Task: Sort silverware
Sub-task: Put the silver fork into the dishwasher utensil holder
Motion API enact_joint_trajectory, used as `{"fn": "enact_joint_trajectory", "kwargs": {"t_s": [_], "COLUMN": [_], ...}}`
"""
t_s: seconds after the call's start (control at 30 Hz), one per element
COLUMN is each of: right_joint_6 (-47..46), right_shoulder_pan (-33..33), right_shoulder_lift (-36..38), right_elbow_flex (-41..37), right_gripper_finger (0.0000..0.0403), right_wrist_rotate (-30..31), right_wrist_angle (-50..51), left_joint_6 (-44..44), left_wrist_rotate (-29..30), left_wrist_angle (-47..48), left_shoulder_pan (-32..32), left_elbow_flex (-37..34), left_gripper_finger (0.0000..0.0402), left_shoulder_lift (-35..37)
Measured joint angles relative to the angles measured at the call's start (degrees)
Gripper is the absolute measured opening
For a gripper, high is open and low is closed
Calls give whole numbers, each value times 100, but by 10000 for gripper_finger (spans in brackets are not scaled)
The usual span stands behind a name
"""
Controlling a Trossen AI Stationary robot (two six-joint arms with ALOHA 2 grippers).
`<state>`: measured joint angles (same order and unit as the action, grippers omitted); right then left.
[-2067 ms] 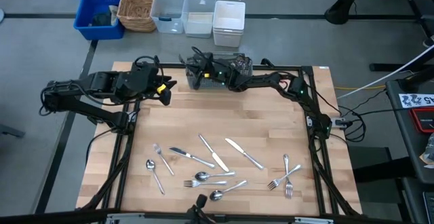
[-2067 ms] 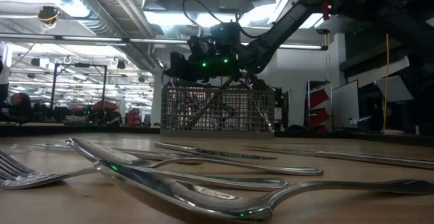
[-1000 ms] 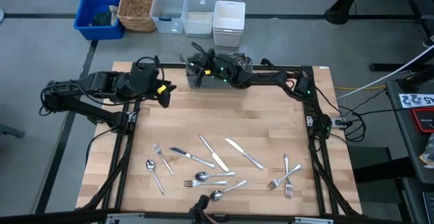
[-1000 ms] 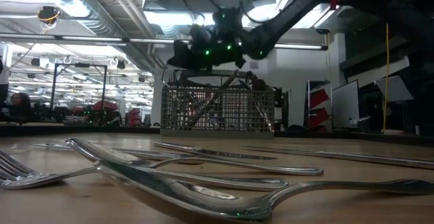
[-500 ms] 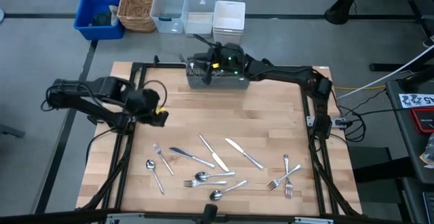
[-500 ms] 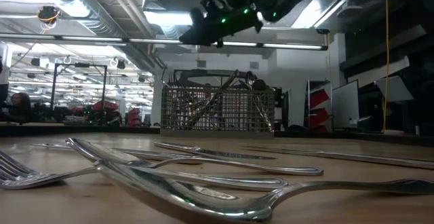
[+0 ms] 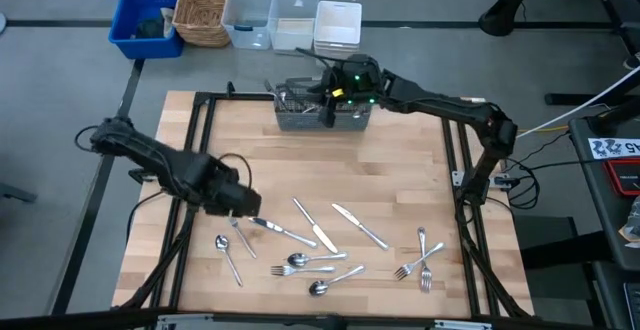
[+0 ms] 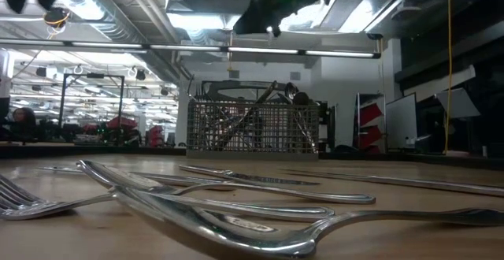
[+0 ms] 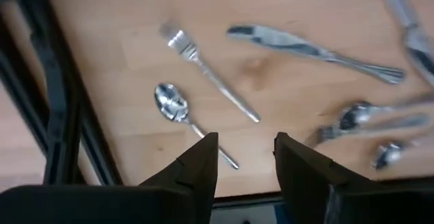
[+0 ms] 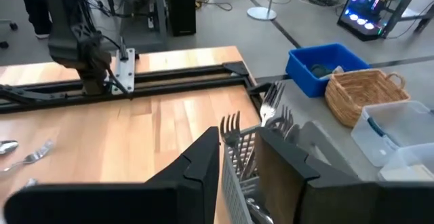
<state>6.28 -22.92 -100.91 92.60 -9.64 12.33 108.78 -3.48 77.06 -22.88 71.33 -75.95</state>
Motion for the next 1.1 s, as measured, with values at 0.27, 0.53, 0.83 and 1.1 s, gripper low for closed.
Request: {"fn": "enact_joint_trajectory", "kwargs": {"t_s": [0.27, 0.53, 0.83, 1.1], "right_joint_6": [0, 0, -78, -319], "right_shoulder_pan": [0, 0, 2, 2], "right_shoulder_lift": [116, 116, 116, 116], "right_elbow_flex": [0, 0, 0, 0], "right_gripper_finger": [97, 97, 97, 97], "right_wrist_rotate": [12, 14, 9, -45], "right_wrist_angle": [22, 136, 141, 138], "left_joint_6": [1533, 2530, 2548, 2568], "left_wrist_rotate": [403, 562, 566, 428], "left_wrist_angle": [9, -7, -506, -2068], "left_shoulder_pan": [-705, -1048, -1053, -1053], "left_elbow_flex": [0, 0, -21, -1054], "left_gripper_finger": [131, 131, 131, 131], "left_shoulder_lift": [-924, -1850, -2683, -2786]}}
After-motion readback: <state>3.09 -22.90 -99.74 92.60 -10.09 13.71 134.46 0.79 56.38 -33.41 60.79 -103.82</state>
